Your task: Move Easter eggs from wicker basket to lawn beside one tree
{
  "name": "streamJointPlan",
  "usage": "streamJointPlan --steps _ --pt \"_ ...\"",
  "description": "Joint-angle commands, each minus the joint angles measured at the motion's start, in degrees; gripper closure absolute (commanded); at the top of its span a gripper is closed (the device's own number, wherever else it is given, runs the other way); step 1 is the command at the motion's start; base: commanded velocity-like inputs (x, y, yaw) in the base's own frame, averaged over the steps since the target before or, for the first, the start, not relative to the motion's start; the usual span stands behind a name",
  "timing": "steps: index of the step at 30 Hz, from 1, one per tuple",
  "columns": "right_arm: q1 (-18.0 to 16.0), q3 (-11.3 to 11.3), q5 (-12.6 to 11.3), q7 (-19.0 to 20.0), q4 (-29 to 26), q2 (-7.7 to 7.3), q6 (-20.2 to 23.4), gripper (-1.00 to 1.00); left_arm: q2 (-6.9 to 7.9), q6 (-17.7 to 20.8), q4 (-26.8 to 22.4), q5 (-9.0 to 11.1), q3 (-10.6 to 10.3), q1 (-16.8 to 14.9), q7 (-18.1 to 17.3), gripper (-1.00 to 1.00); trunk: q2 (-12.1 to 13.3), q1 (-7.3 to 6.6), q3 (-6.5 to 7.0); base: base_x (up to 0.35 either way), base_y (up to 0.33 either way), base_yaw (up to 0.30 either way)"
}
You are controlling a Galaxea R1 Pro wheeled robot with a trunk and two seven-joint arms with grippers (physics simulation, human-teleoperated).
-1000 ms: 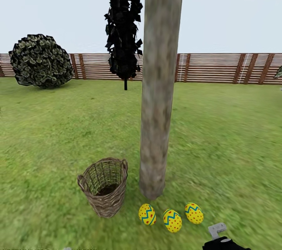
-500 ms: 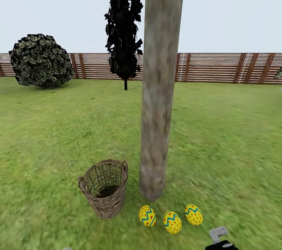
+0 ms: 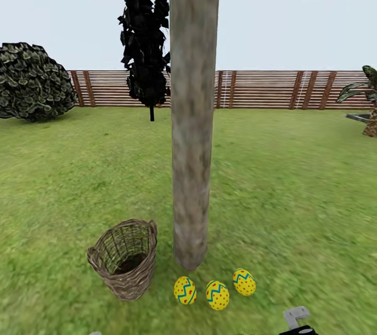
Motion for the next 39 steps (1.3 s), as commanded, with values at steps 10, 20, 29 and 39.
streamJointPlan --steps 10,20,29,39 --pt "0.0 -0.4 -0.4 -0.3 1.3 0.15 0.0 -1.00 0.17 0.2 0.1 0.4 -0.3 0.0 0.0 -1.00 4.0 -2.21 1.16 0.000 0.000 -0.149" --pt "0.0 -0.4 -0.4 -0.3 1.6 0.19 0.0 -1.00 -1.27 -0.4 4.3 0.4 -5.0 0.0 0.1 -1.00 8.0 -4.40 2.05 0.000 0.000 -0.003" --pt "0.9 -0.4 -0.4 -0.3 2.2 0.21 -0.3 -1.00 -1.35 -1.1 5.5 0.4 -5.4 0.0 0.1 -1.00 11.6 -6.38 2.85 0.000 0.000 0.000" --pt "2.6 -0.3 0.0 -0.3 2.4 1.33 0.2 -1.00 -1.35 -1.1 5.8 0.5 -5.4 0.0 0.1 -1.00 15.2 -8.36 3.55 0.000 0.000 0.040"
